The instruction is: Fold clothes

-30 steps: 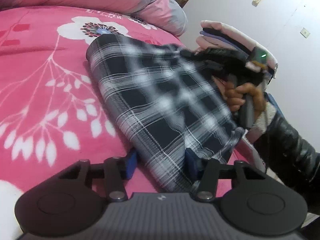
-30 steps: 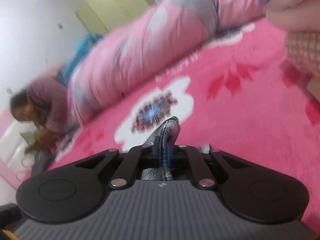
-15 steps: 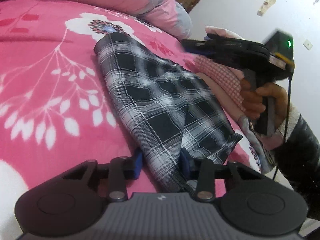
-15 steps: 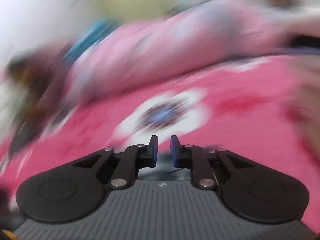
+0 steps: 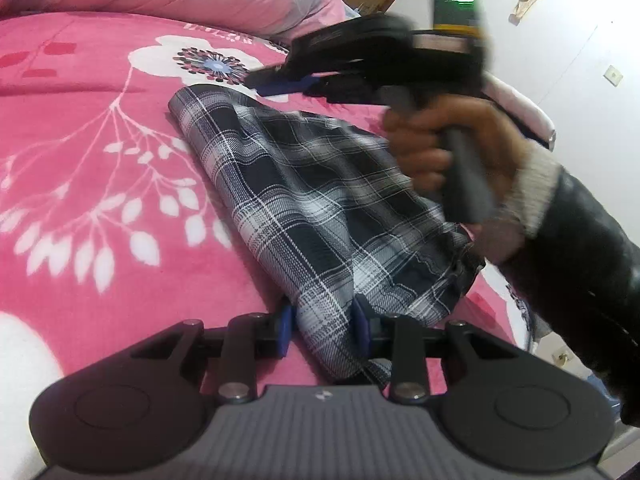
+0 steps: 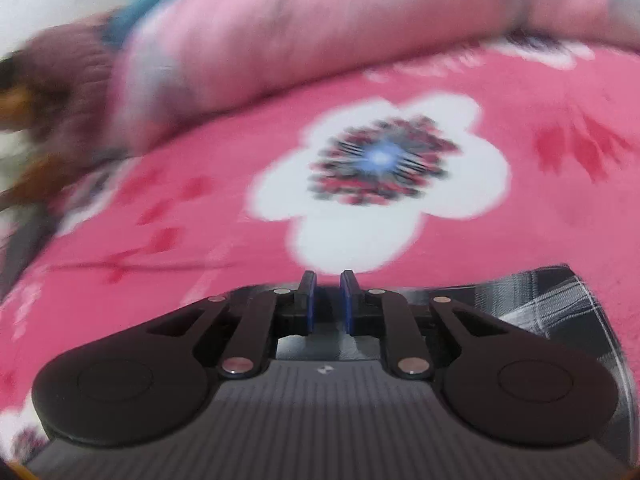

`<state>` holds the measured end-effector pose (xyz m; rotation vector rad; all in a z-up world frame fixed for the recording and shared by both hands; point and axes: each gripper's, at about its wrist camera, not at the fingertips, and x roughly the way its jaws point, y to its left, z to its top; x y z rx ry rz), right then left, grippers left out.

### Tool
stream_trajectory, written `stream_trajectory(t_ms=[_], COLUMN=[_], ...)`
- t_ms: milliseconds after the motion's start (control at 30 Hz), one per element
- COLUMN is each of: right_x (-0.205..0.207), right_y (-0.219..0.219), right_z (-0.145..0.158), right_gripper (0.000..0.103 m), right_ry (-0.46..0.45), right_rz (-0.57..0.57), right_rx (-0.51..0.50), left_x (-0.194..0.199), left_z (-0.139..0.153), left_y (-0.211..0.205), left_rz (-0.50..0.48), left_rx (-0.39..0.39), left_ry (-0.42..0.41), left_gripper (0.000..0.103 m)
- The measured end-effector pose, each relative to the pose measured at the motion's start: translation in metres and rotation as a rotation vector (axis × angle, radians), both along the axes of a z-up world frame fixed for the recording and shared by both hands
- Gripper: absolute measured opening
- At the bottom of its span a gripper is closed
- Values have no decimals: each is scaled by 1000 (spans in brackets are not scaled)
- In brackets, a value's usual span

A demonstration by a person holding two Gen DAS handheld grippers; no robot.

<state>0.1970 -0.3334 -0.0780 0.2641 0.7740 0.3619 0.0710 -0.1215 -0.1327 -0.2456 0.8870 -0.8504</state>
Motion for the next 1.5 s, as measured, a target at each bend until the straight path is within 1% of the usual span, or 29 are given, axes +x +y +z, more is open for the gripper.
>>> stream_trajectory(t_ms=[33,100,133,167,233,267,367,400,433,467,500,533,567,600,667,700,767,833,967,1033,1067,1133,1267,1333,1367,1400,1433,1467,1500], right_x=[-4,1,5,4,-2,-13,-80,-104,-128,-149,-169,-183,-195,-209,-239,-250,-266,-269,-257,-235,-222,-198,-182,-178,-175,-173,-171,-169,-170], right_y=[6,16,18,11,-7,-15,-41,-48,-55,-64,-73,-85,-98,-114,-139,-146,-157,-169,-199,-200,-199,-193,-182,-179,-179,-179,-179,-179,-177], right_z=[1,-8,-16,-17,-14,-5,28,30,31,24,15,-1,-19,-34,-42,-40,-35,-34,-34,-42,-46,-57,-59,-60,-61,-62,-63,-62,-63], right_gripper=[13,13,13,9,11,14,14,15,19,27,31,33,30,29,29,30,34,39,55,63,70,75,78,78,78,77,74,64,56], right_ry=[11,54,72,68,48,17,-148,-187,-223,-230,-228,-180,-120,-93,-125,-137,-157,-144,-157,-118,-75,55,115,132,136,139,143,146,152], right_rz=[55,83,58,15,-74,-105,-31,11,52,71,82,42,-13,-59,-136,-168,-235,-285,-347,-329,-301,-255,-131,-104,-97,-92,-93,-95,-98], right_rx=[18,-16,-52,-48,-16,-5,25,11,-8,-33,-60,-89,-118,-93,22,43,32,72,305,388,407,388,372,367,374,383,386,387,379], left_x=[1,0,-1,-4,-10,-12,-16,-16,-16,-17,-18,-20,-22,-23,-24,-23,-21,-18,-9,-5,-2,-1,1,2,3,4,6,7,7], left_z=[0,2,3,5,8,8,9,8,8,9,9,10,11,12,14,15,15,15,13,9,8,7,1,-1,-3,-4,-5,-6,-7], left_y=[0,0,0,0,1,2,3,3,3,3,3,4,5,6,11,14,19,21,17,13,11,9,4,0,-3,-5,-7,-8,-7], left_rz=[-1,-5,-8,-13,-23,-25,-32,-33,-32,-29,-26,-22,-18,-14,7,23,62,86,117,120,120,112,56,30,27,26,34,46,53], left_rx=[-3,-1,3,8,17,18,21,22,23,25,28,31,33,33,22,7,-33,-62,-102,-105,-108,-114,-140,-146,-145,-142,-136,-130,-129], left_ry=[3,8,8,6,-2,-3,-8,-11,-12,-13,-15,-16,-15,-10,9,25,64,98,158,188,196,202,203,194,191,190,193,198,202], left_gripper=[34,37,39,42,46,48,49,49,49,49,49,49,49,49,54,61,69,70,73,73,73,72,71,68,64,55,50,36,28])
